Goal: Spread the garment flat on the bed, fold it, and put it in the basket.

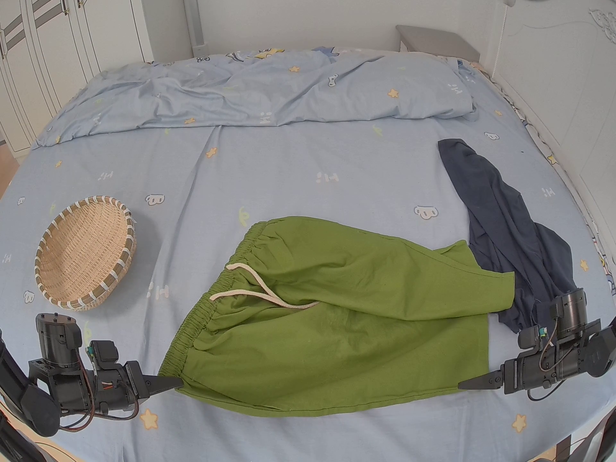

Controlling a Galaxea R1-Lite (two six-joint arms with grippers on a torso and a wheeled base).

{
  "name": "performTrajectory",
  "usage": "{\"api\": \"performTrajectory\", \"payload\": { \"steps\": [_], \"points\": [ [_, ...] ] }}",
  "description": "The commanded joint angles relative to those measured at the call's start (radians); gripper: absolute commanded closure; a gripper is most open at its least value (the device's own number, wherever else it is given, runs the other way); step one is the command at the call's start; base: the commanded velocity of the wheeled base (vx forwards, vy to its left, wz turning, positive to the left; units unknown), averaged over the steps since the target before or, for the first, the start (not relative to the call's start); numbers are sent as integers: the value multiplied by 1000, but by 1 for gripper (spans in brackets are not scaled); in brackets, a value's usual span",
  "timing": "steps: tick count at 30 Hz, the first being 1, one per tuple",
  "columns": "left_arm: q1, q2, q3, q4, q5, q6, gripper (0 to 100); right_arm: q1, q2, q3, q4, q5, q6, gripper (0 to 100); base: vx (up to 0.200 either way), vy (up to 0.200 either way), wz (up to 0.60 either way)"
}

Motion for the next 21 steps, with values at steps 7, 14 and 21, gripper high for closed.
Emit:
{"api": "performTrajectory", "payload": {
  "steps": [7, 14, 21],
  "points": [
    [1, 1, 18, 0, 1, -1, 100, 20, 48, 2, -47, 0, 1, 0, 0, 0, 0],
    [1, 1, 18, 2, 1, -1, 100, 7, 66, 10, -90, 0, 5, 0, 0, 0, 0],
    [4, -2, 18, 2, 1, -1, 100, -14, 68, 11, -91, 0, 7, 100, 0, 0, 0]
  ]
}}
